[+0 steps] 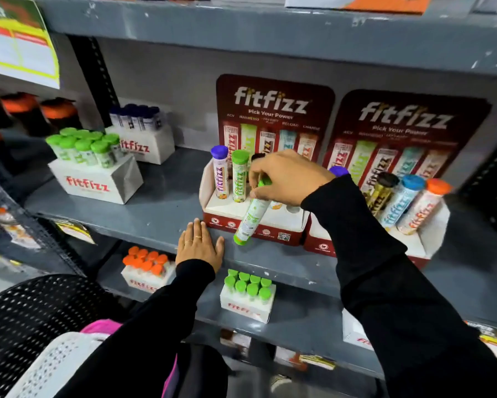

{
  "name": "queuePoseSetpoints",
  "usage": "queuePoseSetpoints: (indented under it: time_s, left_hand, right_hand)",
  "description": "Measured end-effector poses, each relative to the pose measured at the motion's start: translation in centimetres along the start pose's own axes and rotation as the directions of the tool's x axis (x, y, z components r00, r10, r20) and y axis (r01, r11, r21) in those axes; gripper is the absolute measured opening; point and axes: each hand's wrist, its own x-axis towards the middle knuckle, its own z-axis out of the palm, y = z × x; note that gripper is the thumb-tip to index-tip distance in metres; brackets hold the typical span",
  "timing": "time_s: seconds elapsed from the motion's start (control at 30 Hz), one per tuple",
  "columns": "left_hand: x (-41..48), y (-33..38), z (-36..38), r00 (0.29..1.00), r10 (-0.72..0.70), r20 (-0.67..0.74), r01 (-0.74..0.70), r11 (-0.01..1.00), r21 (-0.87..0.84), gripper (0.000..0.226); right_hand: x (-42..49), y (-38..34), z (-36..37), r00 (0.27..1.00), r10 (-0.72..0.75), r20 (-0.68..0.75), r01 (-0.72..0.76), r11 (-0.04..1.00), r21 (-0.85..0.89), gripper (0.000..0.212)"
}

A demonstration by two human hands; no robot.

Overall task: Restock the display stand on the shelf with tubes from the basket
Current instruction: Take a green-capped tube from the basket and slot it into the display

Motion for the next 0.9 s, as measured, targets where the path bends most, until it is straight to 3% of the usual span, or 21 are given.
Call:
queuePoseSetpoints:
  time_s: [0.07,0.13,0.53,0.77,0.9]
  left_hand:
    - [0.1,0.0,0.2,1.000,-0.011,-0.003,0.012,1.000,0.014,0.067]
    - [0.1,-0.1,0.4,1.000,-0.018,-0.001,0.018,0.999,0.032,0.067]
    - [0.3,-0.4,0.8,1.000,-0.003,-0.009,0.004,0.997,0.083,0.067]
    - [0.4,-0.4,0.7,1.000,-0.005,0.011,0.004,0.996,0.088,0.068]
    - [0.4,-0.3,0.6,1.000,-0.006,0.016,0.005,0.995,0.098,0.067]
  right_hand:
    - [0.1,0.2,0.1,1.000,0.002,-0.025,-0.002,1.000,0.025,0.030]
    - [0.0,0.4,0.1,0.999,0.027,-0.034,-0.026,0.999,0.041,0.037]
    - [-1.2,2.5,-1.2,0.992,0.077,0.102,-0.077,0.997,-0.001,0.037]
    - [-3.2,4.7,-2.8,0.982,0.172,0.076,-0.176,0.983,0.049,0.033]
    - [-4.5,6.4,-3.8,0.962,0.272,-0.029,-0.270,0.961,0.056,0.034]
